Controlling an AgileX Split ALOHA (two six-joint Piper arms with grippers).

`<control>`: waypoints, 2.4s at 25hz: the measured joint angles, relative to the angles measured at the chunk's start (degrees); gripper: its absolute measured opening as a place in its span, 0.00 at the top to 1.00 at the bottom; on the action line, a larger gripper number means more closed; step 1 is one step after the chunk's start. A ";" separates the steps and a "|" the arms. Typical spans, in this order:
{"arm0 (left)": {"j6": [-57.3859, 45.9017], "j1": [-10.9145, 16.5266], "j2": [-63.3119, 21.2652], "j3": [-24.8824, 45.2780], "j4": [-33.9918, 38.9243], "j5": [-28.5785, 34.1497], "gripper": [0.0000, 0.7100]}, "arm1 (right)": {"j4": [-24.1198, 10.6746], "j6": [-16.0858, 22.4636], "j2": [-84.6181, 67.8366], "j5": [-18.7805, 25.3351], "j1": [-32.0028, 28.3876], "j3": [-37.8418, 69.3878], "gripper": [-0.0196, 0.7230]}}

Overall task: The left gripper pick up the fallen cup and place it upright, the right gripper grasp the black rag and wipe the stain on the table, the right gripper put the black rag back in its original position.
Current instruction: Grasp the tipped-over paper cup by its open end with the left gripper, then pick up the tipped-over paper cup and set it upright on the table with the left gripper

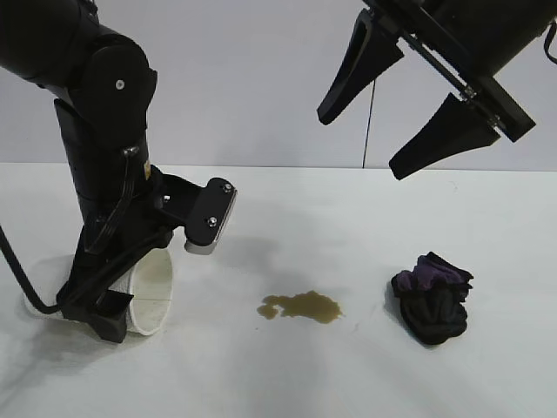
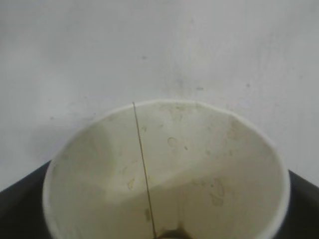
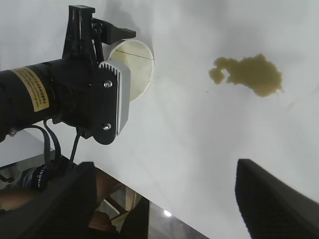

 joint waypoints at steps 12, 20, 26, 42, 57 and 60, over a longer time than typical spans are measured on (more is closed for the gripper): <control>-2.26 0.00 -0.06 0.00 -0.55 -0.18 0.22 | 0.00 -0.17 0.00 -0.70 0.00 0.00 0.25; -1.86 0.00 -0.98 -0.36 -0.65 -0.85 0.26 | -0.03 -0.17 0.00 -1.14 0.00 0.00 0.25; 7.50 2.38 -8.40 -0.36 -14.64 -9.35 0.26 | -0.03 -0.23 0.00 -1.69 0.00 0.00 0.25; 44.62 30.29 -16.04 -0.16 -87.61 17.70 0.26 | -1.14 -0.34 0.00 -1.82 0.00 0.00 0.25; 86.78 34.84 -15.46 18.10 -107.16 13.95 0.26 | -1.27 -0.42 0.00 -1.82 0.00 0.00 0.25; 89.10 34.84 -12.18 18.27 -107.67 13.95 0.26 | -1.27 -0.42 0.00 -2.11 0.00 0.00 0.25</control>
